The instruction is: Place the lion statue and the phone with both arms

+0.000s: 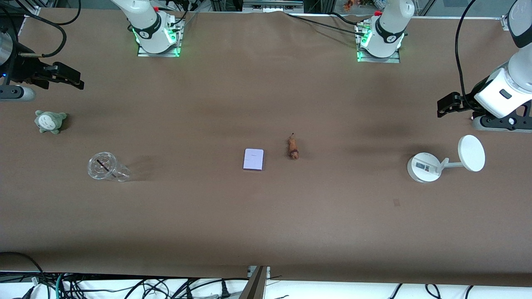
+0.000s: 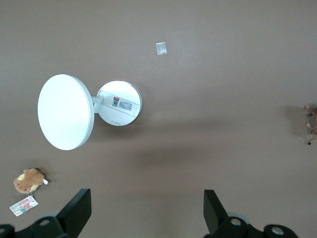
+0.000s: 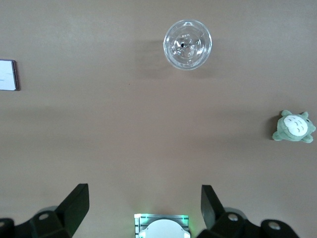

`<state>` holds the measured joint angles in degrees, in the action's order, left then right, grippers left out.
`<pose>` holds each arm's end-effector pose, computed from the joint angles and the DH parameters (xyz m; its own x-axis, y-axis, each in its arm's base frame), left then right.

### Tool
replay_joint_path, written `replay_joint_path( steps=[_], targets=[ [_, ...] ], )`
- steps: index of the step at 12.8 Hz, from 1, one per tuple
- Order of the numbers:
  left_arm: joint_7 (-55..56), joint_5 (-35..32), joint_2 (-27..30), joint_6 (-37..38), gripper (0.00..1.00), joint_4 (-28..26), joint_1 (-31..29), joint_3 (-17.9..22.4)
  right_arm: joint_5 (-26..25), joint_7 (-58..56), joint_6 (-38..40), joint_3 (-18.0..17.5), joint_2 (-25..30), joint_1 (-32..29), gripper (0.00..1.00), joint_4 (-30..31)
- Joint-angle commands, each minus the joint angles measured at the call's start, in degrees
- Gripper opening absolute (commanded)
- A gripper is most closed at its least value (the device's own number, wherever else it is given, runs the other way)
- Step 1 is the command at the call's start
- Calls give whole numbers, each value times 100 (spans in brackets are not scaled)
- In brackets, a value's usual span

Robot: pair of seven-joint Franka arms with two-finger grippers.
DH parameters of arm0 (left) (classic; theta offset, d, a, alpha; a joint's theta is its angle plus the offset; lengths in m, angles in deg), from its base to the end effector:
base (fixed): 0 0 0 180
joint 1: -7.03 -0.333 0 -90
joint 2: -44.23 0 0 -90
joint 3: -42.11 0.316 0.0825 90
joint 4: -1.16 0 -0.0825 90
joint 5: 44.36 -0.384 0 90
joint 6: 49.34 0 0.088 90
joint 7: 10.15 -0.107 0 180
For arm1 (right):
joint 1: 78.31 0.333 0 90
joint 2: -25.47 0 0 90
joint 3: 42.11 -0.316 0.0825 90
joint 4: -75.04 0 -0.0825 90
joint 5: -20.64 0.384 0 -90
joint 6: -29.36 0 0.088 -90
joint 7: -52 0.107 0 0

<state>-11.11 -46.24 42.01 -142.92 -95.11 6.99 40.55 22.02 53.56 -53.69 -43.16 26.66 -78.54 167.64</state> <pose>0.5651 -0.0114 0.5564 0.9953 -0.0453 -0.0861 -0.0480 -0.9984 -0.0300 0.5332 0.0105 0.6050 0.9892 -0.0102 -0.1460 -0.0132 -0.9997 -0.0197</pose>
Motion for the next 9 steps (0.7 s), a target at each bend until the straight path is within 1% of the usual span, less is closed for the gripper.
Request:
replay_joint_path(
  steps=[1,9],
  targets=[
    [-98,13,-24,85,100,82,4,7,12,90,-80,-123,75,-82,100,100],
    [-89,13,-24,137,100,64,21,7,3,64,-98,-167,-65,-74,100,126]
  ],
)
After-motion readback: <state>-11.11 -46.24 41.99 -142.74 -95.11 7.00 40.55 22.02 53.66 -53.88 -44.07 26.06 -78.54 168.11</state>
